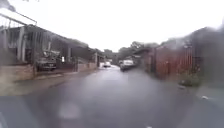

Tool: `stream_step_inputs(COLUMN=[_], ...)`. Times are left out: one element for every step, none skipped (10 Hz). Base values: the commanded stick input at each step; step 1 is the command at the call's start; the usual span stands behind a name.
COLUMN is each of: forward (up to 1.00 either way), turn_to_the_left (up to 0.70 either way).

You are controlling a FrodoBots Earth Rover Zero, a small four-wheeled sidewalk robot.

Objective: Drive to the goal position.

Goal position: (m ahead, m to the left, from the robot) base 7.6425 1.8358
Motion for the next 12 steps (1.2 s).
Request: stream_step_inputs(forward=[0.7, 0.7, 0.7, 0.7, 0.7, 0.7, 0.7, 0.7, 0.7, 0.7, 0.7, 0.7], turn_to_the_left=[-0.18, -0.27, -0.35, -0.35, -0.28, -0.22, -0.15, -0.08, -0.02, 0.0, 0.0, 0.0])
